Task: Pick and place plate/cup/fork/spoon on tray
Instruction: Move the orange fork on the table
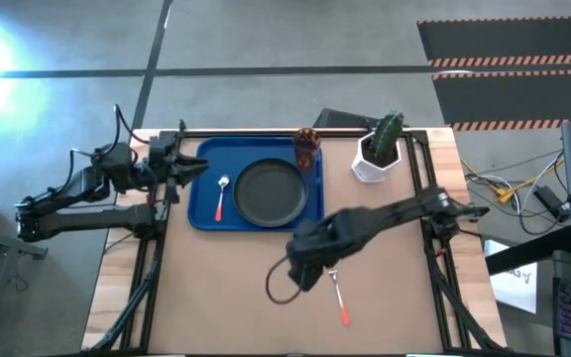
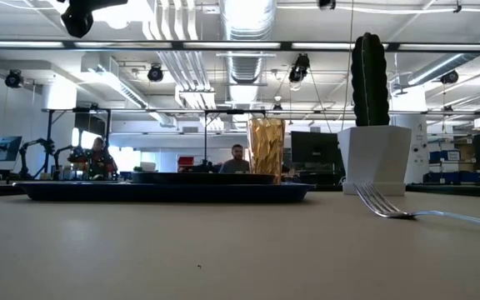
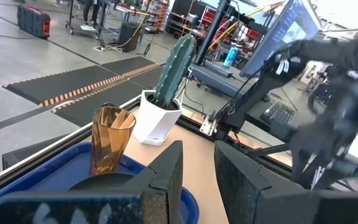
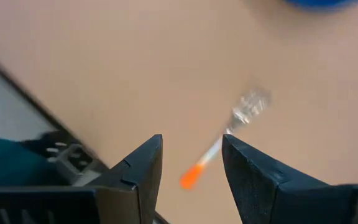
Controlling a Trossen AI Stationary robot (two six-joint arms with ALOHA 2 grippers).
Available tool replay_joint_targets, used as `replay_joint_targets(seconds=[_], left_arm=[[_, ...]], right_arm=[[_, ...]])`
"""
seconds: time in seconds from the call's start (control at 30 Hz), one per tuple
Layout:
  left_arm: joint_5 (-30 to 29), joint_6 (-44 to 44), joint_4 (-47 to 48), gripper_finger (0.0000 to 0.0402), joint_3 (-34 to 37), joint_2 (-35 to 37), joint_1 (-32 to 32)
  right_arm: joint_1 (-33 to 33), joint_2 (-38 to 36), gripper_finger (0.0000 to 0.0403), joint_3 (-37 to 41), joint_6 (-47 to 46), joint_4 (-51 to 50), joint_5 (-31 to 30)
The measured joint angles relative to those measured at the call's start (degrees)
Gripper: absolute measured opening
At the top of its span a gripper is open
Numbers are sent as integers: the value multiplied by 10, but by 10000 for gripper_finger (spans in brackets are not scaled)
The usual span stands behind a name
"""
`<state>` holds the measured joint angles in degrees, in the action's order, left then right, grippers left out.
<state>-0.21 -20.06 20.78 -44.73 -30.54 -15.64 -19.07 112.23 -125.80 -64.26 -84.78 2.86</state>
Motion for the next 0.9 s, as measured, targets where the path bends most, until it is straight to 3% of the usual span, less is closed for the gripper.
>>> replay_joint_targets(seconds=[0.37, 0.67, 0.9], left_arm=[[14, 12, 0, 74, 0, 18, 0], [45, 11, 0, 74, 0, 29, 0], [69, -6, 0, 74, 0, 32, 0]], right_arm=[[-33, 115, 155, 1, -38, -51, 60], [-83, 115, 155, 63, -132, -49, 73], [-120, 76, 155, 172, -222, 107, 77]])
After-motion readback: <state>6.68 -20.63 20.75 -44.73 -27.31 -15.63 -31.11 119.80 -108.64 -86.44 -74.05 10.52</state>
